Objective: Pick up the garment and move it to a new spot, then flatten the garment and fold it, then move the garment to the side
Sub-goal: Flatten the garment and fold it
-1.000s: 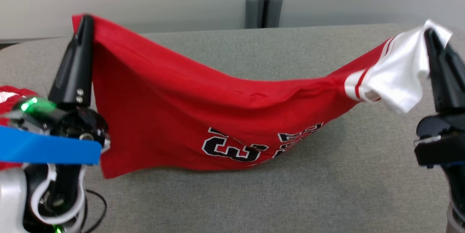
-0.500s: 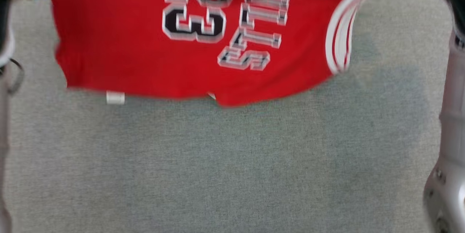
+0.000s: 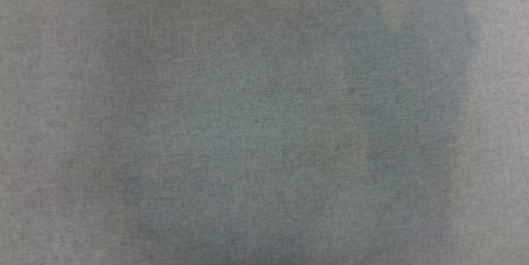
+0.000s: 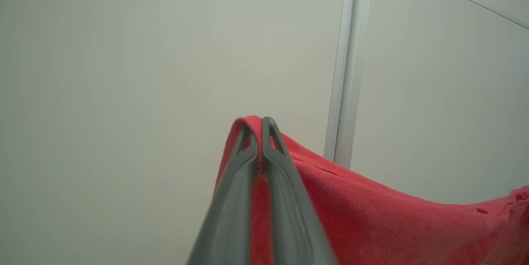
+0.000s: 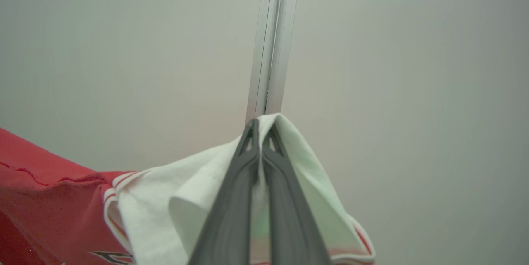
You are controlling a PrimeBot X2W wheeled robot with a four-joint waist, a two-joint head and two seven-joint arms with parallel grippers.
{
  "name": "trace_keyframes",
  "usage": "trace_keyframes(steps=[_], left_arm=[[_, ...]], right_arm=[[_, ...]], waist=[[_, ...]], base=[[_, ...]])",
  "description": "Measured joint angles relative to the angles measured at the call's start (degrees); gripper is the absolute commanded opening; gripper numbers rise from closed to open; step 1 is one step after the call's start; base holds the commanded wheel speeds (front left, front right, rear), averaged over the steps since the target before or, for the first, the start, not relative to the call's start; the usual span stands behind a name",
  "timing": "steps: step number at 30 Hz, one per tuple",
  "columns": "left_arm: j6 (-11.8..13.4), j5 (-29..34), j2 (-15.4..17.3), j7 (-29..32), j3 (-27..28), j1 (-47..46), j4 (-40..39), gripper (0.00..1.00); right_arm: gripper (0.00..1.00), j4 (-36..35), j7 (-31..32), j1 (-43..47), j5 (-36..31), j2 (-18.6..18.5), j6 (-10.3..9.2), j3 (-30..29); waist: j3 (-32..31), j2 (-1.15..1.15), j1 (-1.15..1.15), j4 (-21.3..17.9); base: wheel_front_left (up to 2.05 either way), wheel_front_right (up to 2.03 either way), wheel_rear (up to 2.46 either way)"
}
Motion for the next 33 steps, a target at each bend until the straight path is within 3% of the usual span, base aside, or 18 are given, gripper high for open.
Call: trace_keyframes(steps=[5, 13, 19, 24, 29, 33], left_arm=[[-1.31, -0.02, -0.67, -3.27, -3.33, 6.37, 4.01, 0.0], [-1.85, -1.52, -2.07, -5.97, -8.46, 24.42, 10.85, 0.0], [-1.86, -6.34, -3.88, -6.54, -10.02, 38.2, 11.32, 0.0], [-1.94, -11.45, -4.74, -6.62, -11.33, 48.94, 7.91, 0.0], [-2.12, -12.28, -3.68, -6.41, -13.48, 57.33, 7.1, 0.0], [0.04, -12.12, -2.12, -4.43, -14.41, 62.33, 4.82, 0.0]], right_arm=[[0.0, 5.83, 2.89, 6.04, 3.58, -1.49, 0.0, 3.13], [0.0, 7.02, 11.93, 29.46, 10.96, -2.2, 0.0, 4.87], [0.0, -3.41, 19.7, 47.42, 14.12, -4.33, 0.0, 3.02], [0.0, -13.55, 24.44, 59.87, 13.86, -4.32, 0.0, -2.63], [0.0, -26.58, 33.93, 76.18, 11.56, 0.08, -0.01, -10.59], [0.0, -34.51, 40.52, 84.36, 9.23, 3.69, 0.0, -12.66]], waist=[[0.05, 0.0, 0.0, -0.06], [-2.2, 0.0, 0.0, -0.15], [-6.78, 0.0, -0.01, 0.39], [-11.48, 0.0, -0.02, 0.84], [-16.96, 0.0, -0.03, 2.09], [-19.75, 0.0, -0.03, 2.67]], base=[[0.0, 0.0, 0.0], [0.0, 0.0, 0.0], [0.0, 0.0, 0.0], [0.0, 0.0, 0.0], [0.0, 0.0, 0.0], [0.0, 0.0, 0.0]])
